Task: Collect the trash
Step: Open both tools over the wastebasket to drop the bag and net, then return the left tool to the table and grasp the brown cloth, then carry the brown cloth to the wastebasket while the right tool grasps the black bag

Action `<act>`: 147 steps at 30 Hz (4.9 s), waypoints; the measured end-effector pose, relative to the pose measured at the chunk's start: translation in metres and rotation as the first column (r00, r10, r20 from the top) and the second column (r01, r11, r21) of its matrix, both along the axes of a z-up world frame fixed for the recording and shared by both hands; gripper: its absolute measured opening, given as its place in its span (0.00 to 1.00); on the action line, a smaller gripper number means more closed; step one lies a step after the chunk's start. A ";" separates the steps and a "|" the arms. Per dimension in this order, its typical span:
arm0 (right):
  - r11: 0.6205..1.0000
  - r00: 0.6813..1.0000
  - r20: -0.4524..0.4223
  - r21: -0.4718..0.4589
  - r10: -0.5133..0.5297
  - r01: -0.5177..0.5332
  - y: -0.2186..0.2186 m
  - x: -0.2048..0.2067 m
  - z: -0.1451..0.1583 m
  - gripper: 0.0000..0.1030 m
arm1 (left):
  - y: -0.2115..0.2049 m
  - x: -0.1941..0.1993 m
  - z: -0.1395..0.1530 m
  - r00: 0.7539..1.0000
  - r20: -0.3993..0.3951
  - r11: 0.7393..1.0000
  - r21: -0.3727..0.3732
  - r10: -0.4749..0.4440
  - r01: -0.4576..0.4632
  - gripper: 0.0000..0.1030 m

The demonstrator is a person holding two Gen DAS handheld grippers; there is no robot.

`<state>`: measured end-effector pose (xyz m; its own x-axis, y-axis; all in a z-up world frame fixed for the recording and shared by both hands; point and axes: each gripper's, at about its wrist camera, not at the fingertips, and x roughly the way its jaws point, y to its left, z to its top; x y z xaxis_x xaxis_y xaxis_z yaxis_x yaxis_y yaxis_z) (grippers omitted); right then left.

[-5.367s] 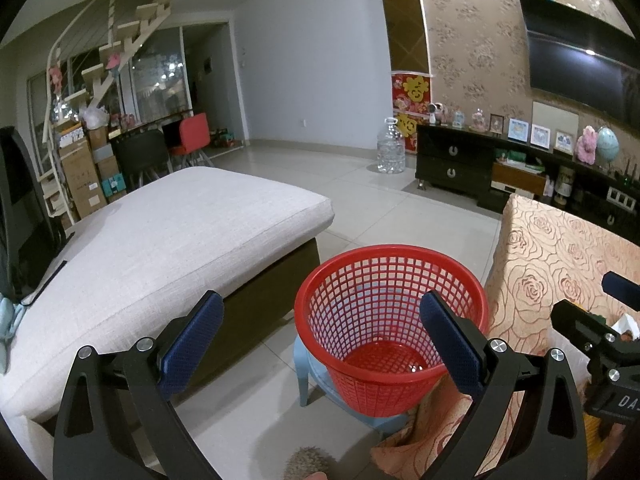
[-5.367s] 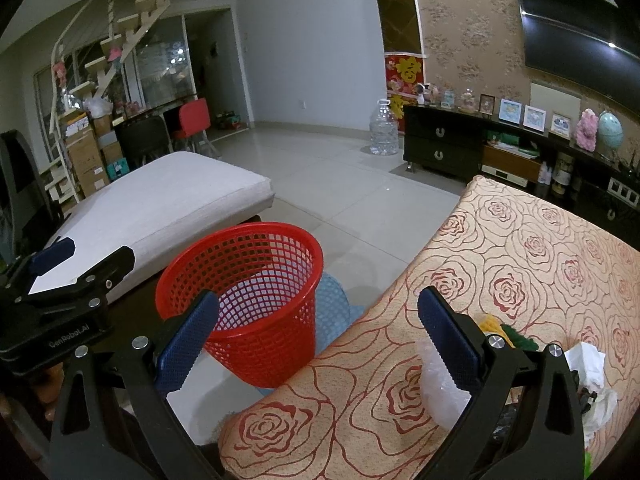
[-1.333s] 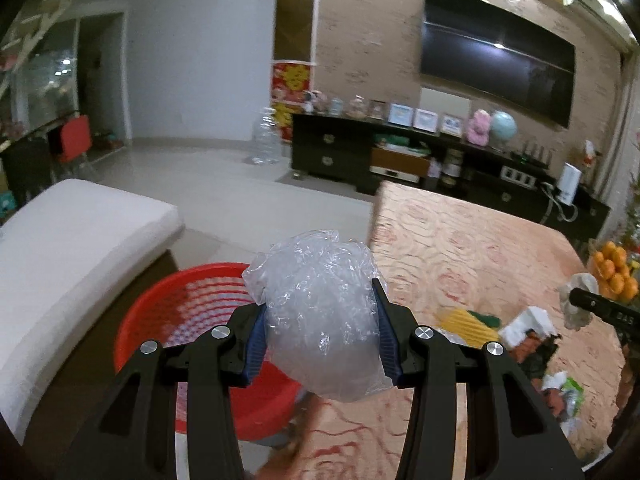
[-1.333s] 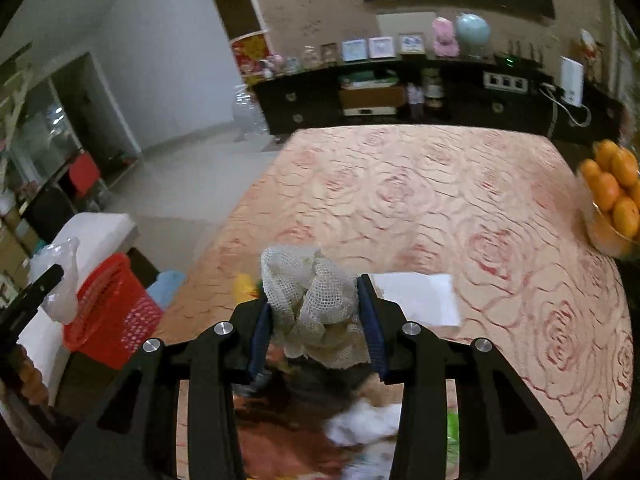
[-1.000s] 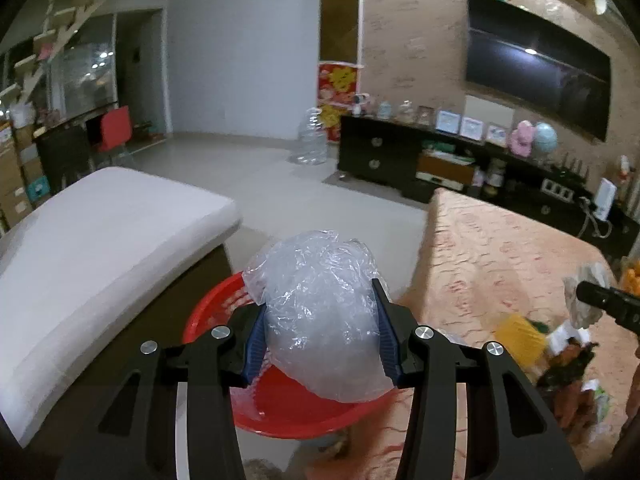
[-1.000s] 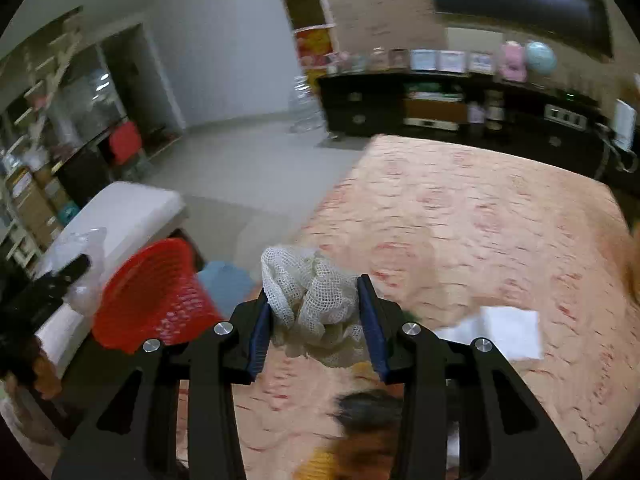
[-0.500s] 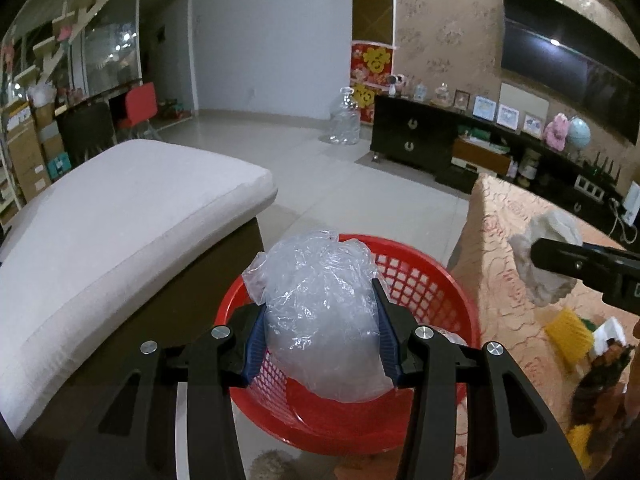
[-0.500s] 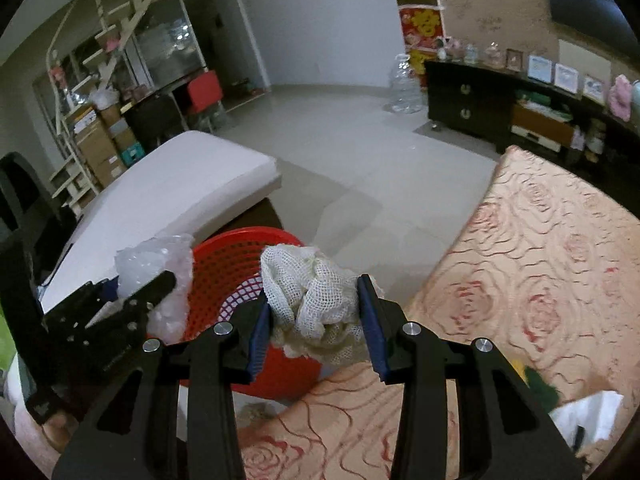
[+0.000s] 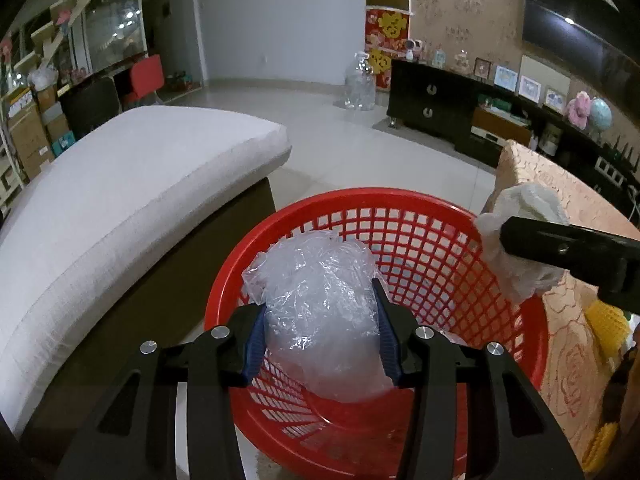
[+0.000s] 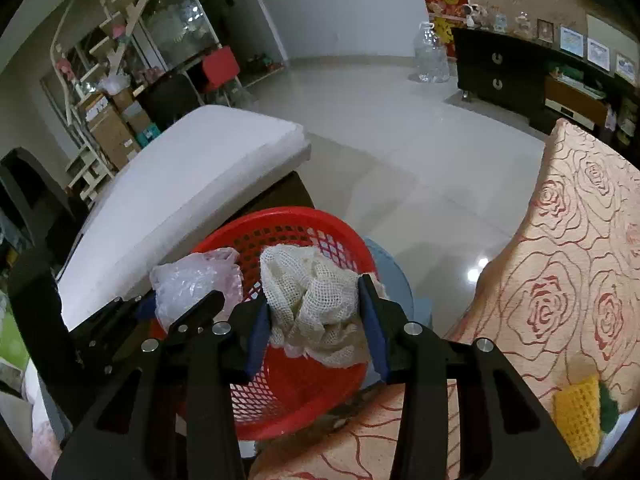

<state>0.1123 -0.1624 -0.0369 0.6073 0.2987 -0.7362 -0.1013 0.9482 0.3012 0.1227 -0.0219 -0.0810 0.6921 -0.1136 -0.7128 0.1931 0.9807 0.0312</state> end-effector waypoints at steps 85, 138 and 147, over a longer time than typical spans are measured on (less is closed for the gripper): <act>0.721 0.719 0.080 -0.002 -0.690 0.693 -0.273 -0.308 0.039 0.73 | -0.250 -0.210 -0.019 0.614 -0.085 0.620 -0.128 -0.785 0.774 0.47; 0.865 0.868 -0.071 -0.153 -0.491 0.477 -0.214 -0.217 -0.036 0.45 | -0.119 -0.128 0.068 0.856 0.132 0.812 -0.271 -0.499 0.516 0.46; 0.843 0.852 0.084 -0.125 -0.517 0.524 -0.206 -0.217 0.016 0.45 | -0.076 -0.118 0.102 0.898 0.197 0.871 -0.230 -0.394 0.433 0.46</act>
<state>-0.1044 -0.3686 -0.0208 0.6782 -0.1732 -0.7142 0.4083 0.8968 0.1703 0.0042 -0.0978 0.0211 0.6301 -0.5799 -0.5164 0.5956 0.7876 -0.1578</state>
